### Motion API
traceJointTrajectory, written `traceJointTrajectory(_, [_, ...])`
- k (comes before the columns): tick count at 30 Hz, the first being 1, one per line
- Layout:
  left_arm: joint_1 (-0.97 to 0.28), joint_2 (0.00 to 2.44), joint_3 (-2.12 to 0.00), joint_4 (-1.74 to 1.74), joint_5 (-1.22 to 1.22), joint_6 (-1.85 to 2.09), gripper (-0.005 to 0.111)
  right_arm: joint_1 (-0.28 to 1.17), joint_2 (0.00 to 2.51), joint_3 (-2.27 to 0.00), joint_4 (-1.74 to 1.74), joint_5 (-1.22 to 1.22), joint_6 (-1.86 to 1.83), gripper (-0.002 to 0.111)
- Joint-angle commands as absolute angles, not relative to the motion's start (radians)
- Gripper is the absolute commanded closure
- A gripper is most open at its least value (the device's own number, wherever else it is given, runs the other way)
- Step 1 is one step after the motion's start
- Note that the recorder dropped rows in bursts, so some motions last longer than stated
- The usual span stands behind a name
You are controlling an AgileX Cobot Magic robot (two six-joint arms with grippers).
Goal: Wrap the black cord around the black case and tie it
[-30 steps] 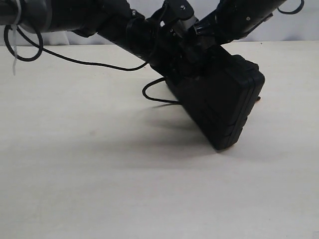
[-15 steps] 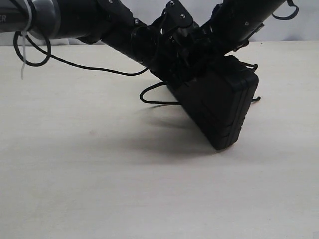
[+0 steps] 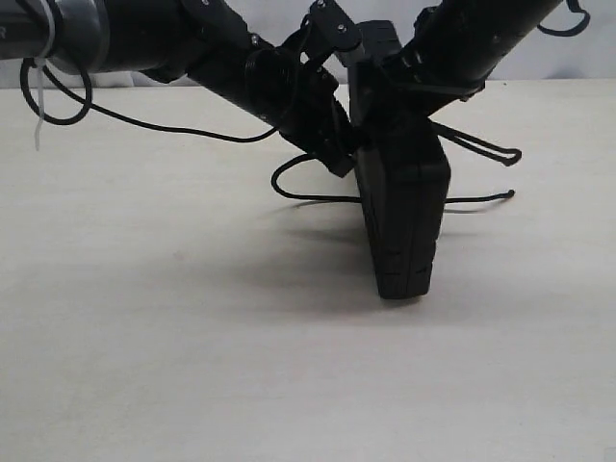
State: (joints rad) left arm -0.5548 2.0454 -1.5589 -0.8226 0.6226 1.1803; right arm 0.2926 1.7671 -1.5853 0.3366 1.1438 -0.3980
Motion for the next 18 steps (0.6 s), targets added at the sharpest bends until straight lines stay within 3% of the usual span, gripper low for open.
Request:
traceJointTrajectory(1, [-0.546,2.039,-1.558,-0.858,0.594,1.150,0.107,0.304,1.757,-1.580,0.434,1.195,-0.446,0.049])
traceJointTrajectory(18, [-0.546,2.037,-1.560,-0.847,0.610,1.172,0.107,0.306,1.737,-1.552,0.489,1.174,-0.641,0.049])
